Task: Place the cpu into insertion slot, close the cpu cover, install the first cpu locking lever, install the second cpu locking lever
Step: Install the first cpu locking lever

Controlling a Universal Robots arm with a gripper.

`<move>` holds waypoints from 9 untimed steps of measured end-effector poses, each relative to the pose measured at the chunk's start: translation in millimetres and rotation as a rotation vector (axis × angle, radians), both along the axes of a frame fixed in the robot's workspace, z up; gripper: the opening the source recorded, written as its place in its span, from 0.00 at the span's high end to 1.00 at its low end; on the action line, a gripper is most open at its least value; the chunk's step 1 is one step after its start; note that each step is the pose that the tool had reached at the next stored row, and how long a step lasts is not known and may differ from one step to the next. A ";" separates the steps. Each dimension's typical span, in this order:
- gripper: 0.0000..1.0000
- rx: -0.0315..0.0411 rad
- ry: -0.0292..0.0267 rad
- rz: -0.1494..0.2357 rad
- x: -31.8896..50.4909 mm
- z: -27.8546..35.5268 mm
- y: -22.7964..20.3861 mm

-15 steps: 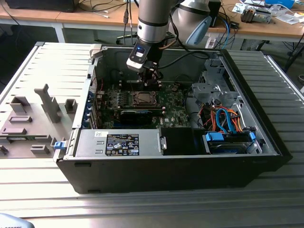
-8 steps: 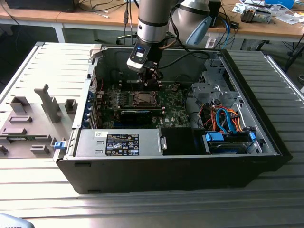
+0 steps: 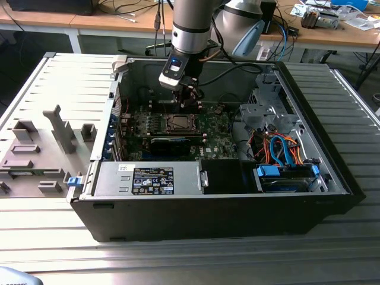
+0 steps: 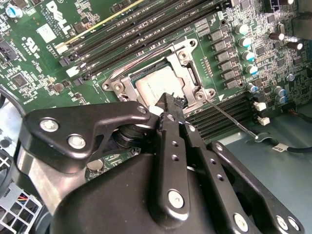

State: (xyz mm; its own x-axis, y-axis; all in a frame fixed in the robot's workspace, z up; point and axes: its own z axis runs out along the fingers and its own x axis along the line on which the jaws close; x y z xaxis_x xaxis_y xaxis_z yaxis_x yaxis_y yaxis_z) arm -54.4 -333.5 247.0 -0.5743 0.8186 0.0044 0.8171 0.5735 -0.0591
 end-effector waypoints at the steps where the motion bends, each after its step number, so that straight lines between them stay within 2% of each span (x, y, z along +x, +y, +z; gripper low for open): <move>1: 0.89 0.0000 0.0000 0.001 0.0 0.0 0.0; 9: 0.89 0.0000 0.0000 0.011 0.0 0.0 0.0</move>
